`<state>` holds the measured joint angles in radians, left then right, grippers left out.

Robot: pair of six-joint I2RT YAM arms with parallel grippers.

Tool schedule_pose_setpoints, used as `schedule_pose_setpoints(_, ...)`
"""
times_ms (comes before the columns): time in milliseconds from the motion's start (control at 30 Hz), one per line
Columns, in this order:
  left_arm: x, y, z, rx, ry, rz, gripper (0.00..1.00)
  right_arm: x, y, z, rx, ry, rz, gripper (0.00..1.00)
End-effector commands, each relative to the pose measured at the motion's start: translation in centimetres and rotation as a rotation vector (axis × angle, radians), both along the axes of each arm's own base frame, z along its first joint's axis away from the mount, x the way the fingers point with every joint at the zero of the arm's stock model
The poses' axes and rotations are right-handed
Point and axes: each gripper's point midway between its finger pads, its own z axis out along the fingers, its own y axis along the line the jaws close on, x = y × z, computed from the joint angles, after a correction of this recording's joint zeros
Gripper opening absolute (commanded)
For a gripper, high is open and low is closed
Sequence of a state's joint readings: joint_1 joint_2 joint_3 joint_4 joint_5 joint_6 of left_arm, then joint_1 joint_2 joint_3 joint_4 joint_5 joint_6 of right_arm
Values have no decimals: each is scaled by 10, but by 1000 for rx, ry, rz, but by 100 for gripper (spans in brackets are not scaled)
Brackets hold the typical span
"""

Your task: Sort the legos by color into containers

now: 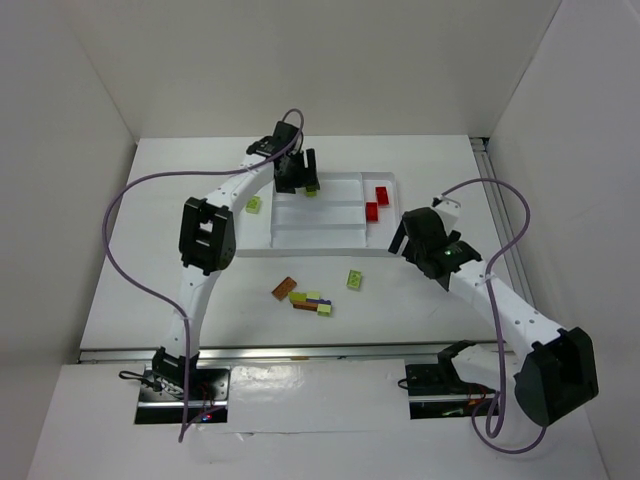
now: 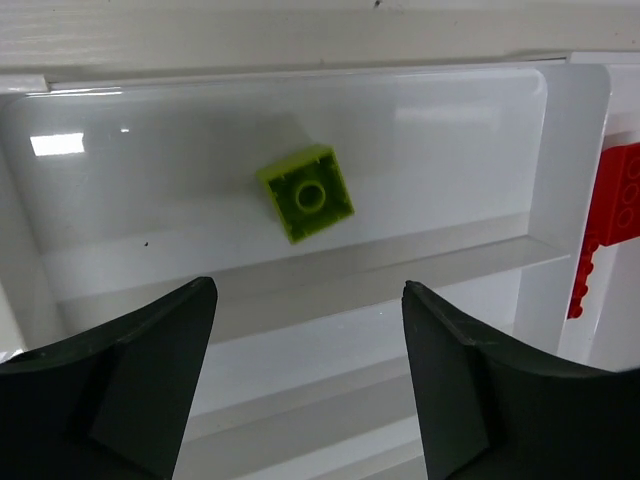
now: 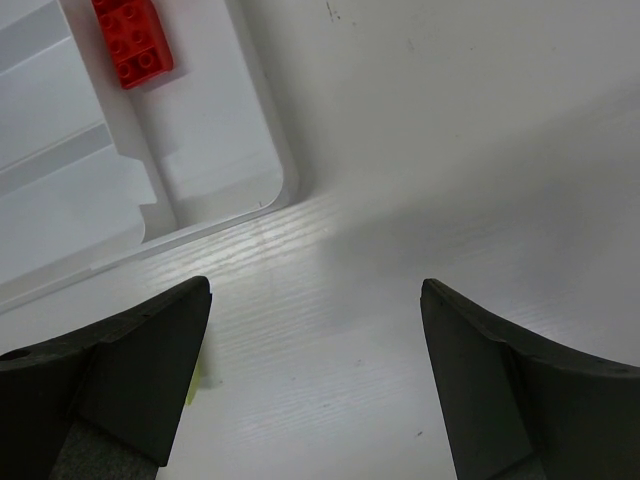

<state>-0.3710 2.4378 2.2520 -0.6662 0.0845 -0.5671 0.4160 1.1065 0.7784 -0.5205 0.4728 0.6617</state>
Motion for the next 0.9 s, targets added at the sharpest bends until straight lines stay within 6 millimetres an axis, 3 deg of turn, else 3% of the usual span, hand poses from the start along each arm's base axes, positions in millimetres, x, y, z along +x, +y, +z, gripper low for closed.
schedule_pose_setpoints(0, 9, -11, 45, -56, -92, -20, 87, 4, 1, 2, -7, -3, -9, 93)
schedule_pose_setpoints(133, -3, -11, 84, -54, -158, -59, 88, 7, 9, 1, 5, 3, 31, 93)
schedule_pose_setpoints(167, -10, -10, 118, -55, -219, -62, 88, 6, 10, -2, -2, 16, 47, 93)
schedule_pose_setpoints(200, -14, -4, 134, -43, -250, -56, 88, 7, 14, -2, 9, 16, 67, 93)
schedule_pose_setpoints(233, -23, 0, 137, -8, -258, -65, 88, 6, 15, -2, 10, 20, 81, 93)
schedule_pose_setpoints(267, -31, 17, 174, 17, -332, -11, 88, 6, 16, -3, 6, 25, 98, 93)
schedule_pose_setpoints(300, -39, 26, 186, 42, -358, 0, 88, 5, 19, -4, 9, 31, 118, 93)
schedule_pose_setpoints(333, -52, 33, 177, 79, -338, 3, 87, 5, 27, -3, 35, 34, 155, 93)
schedule_pose_setpoints(367, -59, 47, 184, 120, -357, 37, 87, 3, 33, -4, 48, 40, 180, 93)
schedule_pose_setpoints(400, -76, 59, 212, 115, -406, 59, 87, 0, 42, -4, 60, 45, 211, 93)
schedule_pose_setpoints(467, -103, 80, 213, 158, -415, 87, 87, -10, 64, -15, 105, 72, 272, 94)
schedule_pose_setpoints(500, -105, 85, 197, 187, -383, 93, 87, -13, 72, -17, 120, 85, 290, 95)
schedule_pose_setpoints(533, -121, 94, 196, 197, -380, 101, 86, -15, 81, -22, 142, 98, 284, 95)
schedule_pose_setpoints(667, -147, 111, 195, 208, -382, 140, 86, -25, 121, -39, 173, 134, 348, 96)
schedule_pose_setpoints(833, -156, 119, 194, 214, -374, 147, 86, -22, 146, -58, 144, 176, 350, 96)
schedule_pose_setpoints(867, -156, 119, 194, 214, -374, 147, 86, -22, 147, -71, 123, 209, 345, 96)
